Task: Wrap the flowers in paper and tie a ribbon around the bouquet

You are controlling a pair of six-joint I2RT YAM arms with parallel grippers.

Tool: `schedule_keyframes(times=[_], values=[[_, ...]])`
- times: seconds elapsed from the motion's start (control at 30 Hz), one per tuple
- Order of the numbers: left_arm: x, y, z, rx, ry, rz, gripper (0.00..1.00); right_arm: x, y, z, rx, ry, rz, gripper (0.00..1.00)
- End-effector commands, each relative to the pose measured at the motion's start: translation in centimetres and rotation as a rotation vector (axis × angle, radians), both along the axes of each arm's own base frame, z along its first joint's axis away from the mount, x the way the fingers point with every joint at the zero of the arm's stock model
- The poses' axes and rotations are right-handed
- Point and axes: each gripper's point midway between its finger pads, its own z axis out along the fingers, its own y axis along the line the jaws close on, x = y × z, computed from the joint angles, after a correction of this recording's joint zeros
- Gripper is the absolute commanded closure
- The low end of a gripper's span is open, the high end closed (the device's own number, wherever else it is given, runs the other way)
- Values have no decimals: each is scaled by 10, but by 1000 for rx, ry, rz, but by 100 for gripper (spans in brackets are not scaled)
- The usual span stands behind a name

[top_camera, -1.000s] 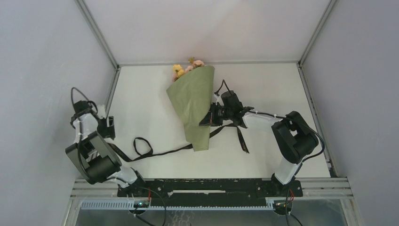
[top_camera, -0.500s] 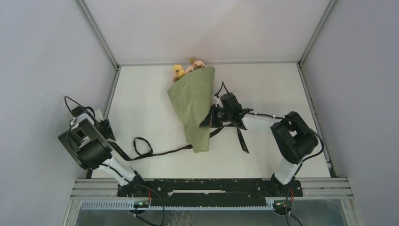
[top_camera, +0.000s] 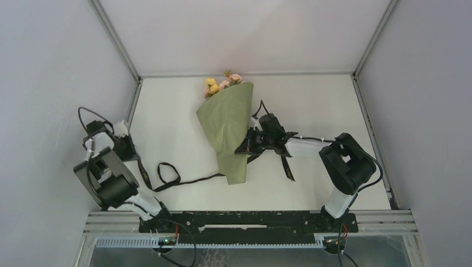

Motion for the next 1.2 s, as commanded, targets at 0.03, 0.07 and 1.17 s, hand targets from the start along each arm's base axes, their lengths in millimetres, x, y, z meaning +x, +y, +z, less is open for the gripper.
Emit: schedule_keyframes(times=[0.03, 0.07, 1.17], values=[[41, -97, 98, -63, -323, -326, 100, -9, 23, 48, 126, -97, 43, 100], [47, -116, 114, -67, -362, -381, 100, -12, 26, 49, 136, -100, 48, 100], [117, -439, 9, -235, -27, -987, 100, -52, -17, 7, -100, -71, -14, 53]])
